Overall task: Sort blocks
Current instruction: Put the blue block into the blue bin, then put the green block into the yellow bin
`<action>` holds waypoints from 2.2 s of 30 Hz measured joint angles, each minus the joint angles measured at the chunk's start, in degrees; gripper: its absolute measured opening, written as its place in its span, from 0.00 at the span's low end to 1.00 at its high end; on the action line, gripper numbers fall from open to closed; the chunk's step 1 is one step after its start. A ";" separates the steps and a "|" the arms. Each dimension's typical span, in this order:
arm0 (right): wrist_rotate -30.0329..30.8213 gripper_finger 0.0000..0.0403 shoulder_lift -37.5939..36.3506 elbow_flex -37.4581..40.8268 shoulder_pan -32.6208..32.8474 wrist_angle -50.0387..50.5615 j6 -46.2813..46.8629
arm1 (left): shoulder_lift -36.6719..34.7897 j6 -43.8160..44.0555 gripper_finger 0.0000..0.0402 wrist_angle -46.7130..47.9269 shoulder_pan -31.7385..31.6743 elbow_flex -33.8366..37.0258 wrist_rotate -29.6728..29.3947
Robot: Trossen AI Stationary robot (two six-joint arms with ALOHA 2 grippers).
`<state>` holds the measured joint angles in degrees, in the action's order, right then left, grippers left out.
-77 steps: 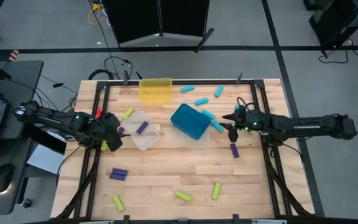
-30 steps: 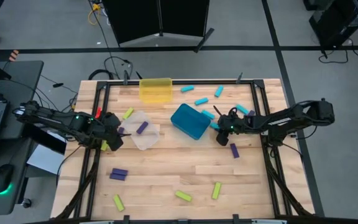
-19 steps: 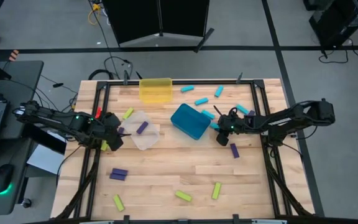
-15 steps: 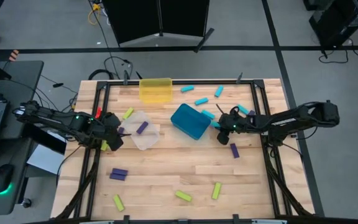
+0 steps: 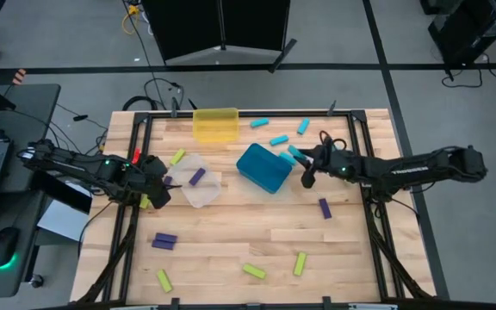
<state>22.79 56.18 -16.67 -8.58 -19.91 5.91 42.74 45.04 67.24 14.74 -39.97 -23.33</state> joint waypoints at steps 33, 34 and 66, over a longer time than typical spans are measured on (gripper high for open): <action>-9.44 0.46 30.41 -21.62 2.17 5.24 0.56 | 0.01 -1.02 0.44 -0.09 0.00 0.00 -0.63; -9.39 0.47 30.09 -21.62 2.17 4.81 0.08 | 0.00 -1.09 0.44 -0.09 0.02 0.00 -0.66; -10.01 0.49 19.52 -21.62 6.00 -2.57 -13.03 | 6.54 -17.64 0.37 -23.09 2.96 -0.02 28.69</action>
<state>12.78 75.70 -38.28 -2.58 -22.48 -7.12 49.28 27.40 44.15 17.70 -39.99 5.36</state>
